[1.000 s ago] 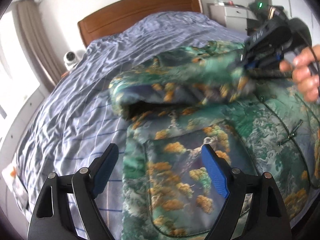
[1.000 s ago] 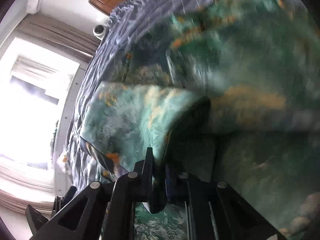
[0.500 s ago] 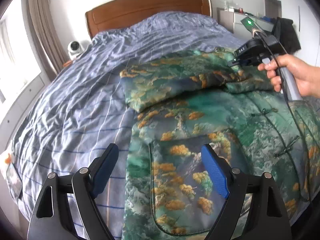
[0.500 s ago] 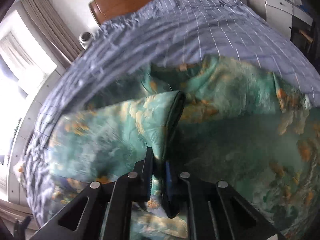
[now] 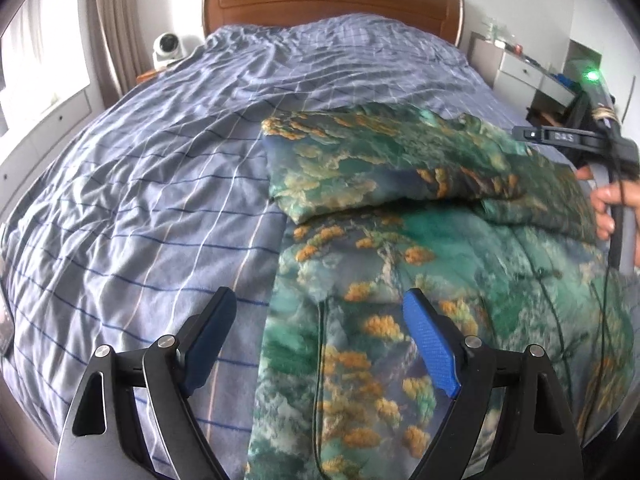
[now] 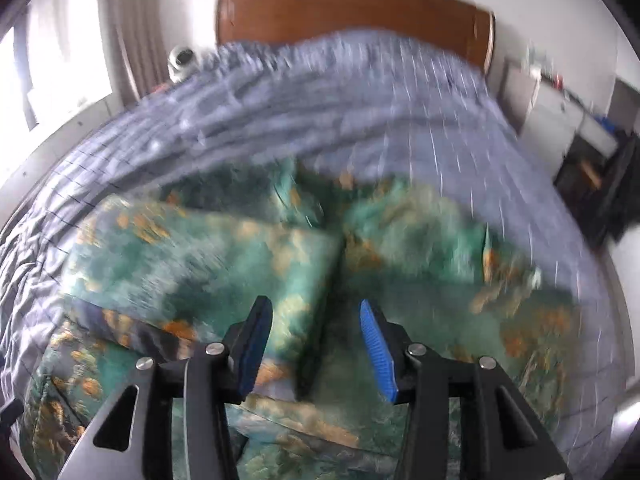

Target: Fold large clothes

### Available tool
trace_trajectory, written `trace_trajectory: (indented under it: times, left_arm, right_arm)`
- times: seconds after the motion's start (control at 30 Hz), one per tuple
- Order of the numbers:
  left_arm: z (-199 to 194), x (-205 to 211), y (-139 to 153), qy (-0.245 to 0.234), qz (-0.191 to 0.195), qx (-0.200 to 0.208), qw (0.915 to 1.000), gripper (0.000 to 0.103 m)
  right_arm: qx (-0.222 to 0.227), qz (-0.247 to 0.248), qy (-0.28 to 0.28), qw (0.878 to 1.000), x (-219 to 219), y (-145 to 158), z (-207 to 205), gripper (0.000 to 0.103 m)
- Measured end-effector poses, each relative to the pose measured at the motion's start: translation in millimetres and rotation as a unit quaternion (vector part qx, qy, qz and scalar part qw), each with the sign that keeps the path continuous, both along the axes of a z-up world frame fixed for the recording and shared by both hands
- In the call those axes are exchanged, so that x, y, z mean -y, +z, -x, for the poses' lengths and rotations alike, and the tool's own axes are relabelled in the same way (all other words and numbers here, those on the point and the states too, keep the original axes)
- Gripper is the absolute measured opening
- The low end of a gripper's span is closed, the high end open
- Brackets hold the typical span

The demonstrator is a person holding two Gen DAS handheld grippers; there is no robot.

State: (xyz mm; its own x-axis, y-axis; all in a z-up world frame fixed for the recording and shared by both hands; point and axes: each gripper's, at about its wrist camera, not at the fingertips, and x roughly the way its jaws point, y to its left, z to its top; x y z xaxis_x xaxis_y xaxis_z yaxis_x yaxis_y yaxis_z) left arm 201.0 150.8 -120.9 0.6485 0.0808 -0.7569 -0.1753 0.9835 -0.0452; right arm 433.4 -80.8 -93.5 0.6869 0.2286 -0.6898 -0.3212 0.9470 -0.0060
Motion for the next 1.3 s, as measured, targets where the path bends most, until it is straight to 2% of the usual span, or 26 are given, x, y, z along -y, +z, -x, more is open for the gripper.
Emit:
trace_trajectory:
  times: [0.1, 0.2, 0.3, 0.43, 0.57, 0.63, 0.8, 0.93, 1.0, 1.1, 1.2, 1.3]
  left_arm:
    - [-30, -5, 7, 0.012, 0.013, -0.013, 0.9997, 0.089]
    - [-61, -11, 16, 0.023, 0.017, -0.006, 0.9996, 0.089]
    - [-103, -13, 20, 0.016, 0.019, -0.007, 0.9997, 0.093]
    - [-155, -17, -5, 0.019, 0.029, -0.033, 0.9989, 0.093]
    - [-177, -17, -45, 0.036, 0.017, -0.072, 0.9966, 0.092]
    - [-178, -15, -62, 0.039, 0.013, -0.075, 0.9964, 0.092]
    - [-181, -15, -76, 0.040, 0.017, -0.083, 0.9956, 0.094]
    - [-184, -17, -69, 0.038, 0.018, -0.098, 0.9943, 0.094]
    - [-181, -12, -52, 0.049, -0.006, -0.088, 0.9949, 0.089]
    - [-180, 1, -24, 0.047, -0.037, -0.037, 0.9975, 0.088]
    - [-197, 10, -7, 0.025, -0.023, 0.003, 0.9994, 0.089]
    - [-228, 15, -10, 0.006, -0.028, 0.003, 0.9996, 0.089]
  right_arm:
    - [0.001, -0.026, 0.039, 0.999, -12, 1, 2, 0.047]
    - [-0.038, -0.037, 0.071, 0.996, -25, -23, -6, 0.047]
    - [-0.090, -0.027, 0.061, 0.994, -29, -62, -12, 0.047]
    - [-0.104, -0.064, 0.051, 0.991, -18, -77, -16, 0.047]
    - [-0.113, -0.070, 0.046, 0.990, -17, -81, -19, 0.047]
    - [-0.112, -0.067, 0.046, 0.990, -17, -82, -19, 0.047]
    - [-0.111, -0.064, 0.048, 0.991, -19, -85, -21, 0.047]
    - [-0.108, -0.057, 0.049, 0.991, -20, -85, -20, 0.047]
    - [-0.109, -0.057, 0.050, 0.991, -21, -85, -20, 0.047]
    - [-0.110, -0.062, 0.048, 0.991, -20, -85, -20, 0.047]
    - [-0.109, -0.062, 0.048, 0.991, -20, -86, -20, 0.047]
    - [-0.109, -0.063, 0.049, 0.991, -20, -87, -20, 0.047]
